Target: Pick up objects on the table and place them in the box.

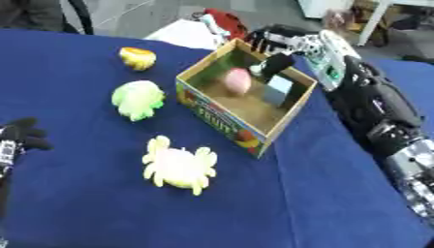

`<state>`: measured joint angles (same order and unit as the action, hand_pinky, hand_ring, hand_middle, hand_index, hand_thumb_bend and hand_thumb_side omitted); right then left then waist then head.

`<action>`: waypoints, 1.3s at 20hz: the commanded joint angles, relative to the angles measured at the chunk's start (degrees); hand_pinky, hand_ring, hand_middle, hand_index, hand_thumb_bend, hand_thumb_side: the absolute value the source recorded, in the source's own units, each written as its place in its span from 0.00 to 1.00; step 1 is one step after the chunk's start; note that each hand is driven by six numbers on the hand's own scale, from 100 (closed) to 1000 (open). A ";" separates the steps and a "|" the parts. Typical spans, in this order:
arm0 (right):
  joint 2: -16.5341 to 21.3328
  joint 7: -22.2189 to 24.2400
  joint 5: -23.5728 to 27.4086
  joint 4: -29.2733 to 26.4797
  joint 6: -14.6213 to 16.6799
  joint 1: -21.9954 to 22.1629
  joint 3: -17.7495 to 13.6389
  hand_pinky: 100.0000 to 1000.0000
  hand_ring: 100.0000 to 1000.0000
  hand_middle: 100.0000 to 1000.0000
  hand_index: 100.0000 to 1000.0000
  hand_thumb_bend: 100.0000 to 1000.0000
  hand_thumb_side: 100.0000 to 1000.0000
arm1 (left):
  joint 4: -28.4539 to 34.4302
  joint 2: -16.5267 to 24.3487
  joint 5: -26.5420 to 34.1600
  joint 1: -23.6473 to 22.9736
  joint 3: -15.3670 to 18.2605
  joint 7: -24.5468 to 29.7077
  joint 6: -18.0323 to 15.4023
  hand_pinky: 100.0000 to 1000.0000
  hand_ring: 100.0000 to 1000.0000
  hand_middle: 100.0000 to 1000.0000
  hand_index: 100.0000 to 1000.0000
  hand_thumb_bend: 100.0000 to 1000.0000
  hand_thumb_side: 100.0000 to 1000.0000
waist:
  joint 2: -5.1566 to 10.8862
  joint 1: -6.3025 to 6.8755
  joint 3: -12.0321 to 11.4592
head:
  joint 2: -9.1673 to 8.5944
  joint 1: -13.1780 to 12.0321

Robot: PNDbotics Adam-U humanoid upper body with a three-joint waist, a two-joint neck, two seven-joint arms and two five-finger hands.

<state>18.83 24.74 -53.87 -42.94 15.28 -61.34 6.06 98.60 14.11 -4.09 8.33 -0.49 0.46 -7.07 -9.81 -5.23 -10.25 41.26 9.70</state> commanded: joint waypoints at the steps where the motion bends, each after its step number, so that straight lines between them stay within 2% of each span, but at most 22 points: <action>1: 1.33 0.23 -1.31 -3.06 1.94 -1.03 0.84 0.78 0.80 0.82 0.99 0.16 0.53 | 1.01 1.19 -0.19 0.63 0.19 -0.02 -0.10 0.74 0.50 0.54 0.77 0.00 0.87 | -0.07 -0.51 0.34 | -0.60 0.47; 4: 3.28 -0.47 0.64 -6.67 2.89 -0.67 0.87 0.78 0.80 0.83 0.99 0.13 0.48 | 0.98 1.34 -0.27 0.48 0.30 -0.11 -0.08 0.74 0.50 0.54 0.77 0.00 0.87 | -0.24 -0.51 0.99 | -0.59 0.91; 9: 5.16 -0.70 3.43 -9.10 1.91 -0.22 0.73 0.78 0.80 0.83 0.99 0.13 0.48 | 0.94 1.47 -0.36 0.44 0.34 -0.15 -0.07 0.74 0.50 0.54 0.77 0.00 0.87 | -0.37 -0.57 1.20 | -0.61 1.16; 10: 5.26 -0.66 3.63 -9.17 1.76 -0.14 0.71 0.72 0.74 0.81 0.99 0.01 0.45 | 0.93 1.50 -0.38 0.39 0.40 -0.19 -0.05 0.74 0.50 0.54 0.77 0.00 0.87 | -0.36 -0.54 1.26 | -0.64 1.16; 11: 5.89 -0.98 4.08 -8.64 1.33 0.26 0.13 0.72 0.74 0.81 0.99 0.00 0.44 | 0.87 1.65 -0.45 0.11 0.80 -0.47 0.00 0.74 0.50 0.54 0.77 0.00 0.87 | -0.35 -0.40 1.86 | -0.70 0.95; 13: 8.38 -2.47 5.67 -6.22 -0.24 0.47 -2.33 0.71 0.73 0.81 0.99 0.00 0.44 | 0.89 1.83 -0.60 -0.07 1.28 -0.92 0.01 0.74 0.50 0.54 0.77 0.00 0.87 | -0.52 -0.31 2.57 | -0.94 0.95; 18: 15.38 -7.11 10.34 1.33 -4.91 1.12 -9.89 0.70 0.72 0.81 0.98 0.00 0.46 | 1.04 1.92 -0.67 0.85 0.78 -0.60 -0.07 0.74 0.50 0.54 0.77 0.00 0.87 | -1.11 -0.50 0.36 | -1.70 3.07; 22: 16.87 -10.96 13.99 7.58 -8.75 1.21 -15.76 0.70 0.73 0.81 0.98 0.00 0.46 | 1.13 2.18 -0.65 1.43 0.57 -0.34 -0.08 0.74 0.50 0.54 0.77 0.00 0.87 | -1.56 -0.70 -0.98 | -2.17 4.24; 24: 16.94 -12.99 14.90 10.89 -10.79 0.74 -16.00 0.70 0.73 0.81 0.97 0.00 0.46 | 1.14 2.23 -0.64 1.59 0.49 -0.22 -0.08 0.74 0.50 0.54 0.77 0.00 0.87 | -1.71 -0.71 -1.21 | -2.17 4.53; 26: 16.77 -14.97 15.48 13.95 -12.70 0.36 -14.67 0.72 0.74 0.82 0.97 0.00 0.45 | 1.15 2.24 -0.62 1.68 0.46 -0.17 -0.08 0.74 0.50 0.54 0.77 0.00 0.87 | -1.81 -0.66 -1.18 | -2.09 4.65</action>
<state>33.23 11.01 -39.25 -30.17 3.71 -59.54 -8.59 98.63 15.16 -4.55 9.21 0.11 0.12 -7.06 -11.69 -5.35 -11.44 39.72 14.06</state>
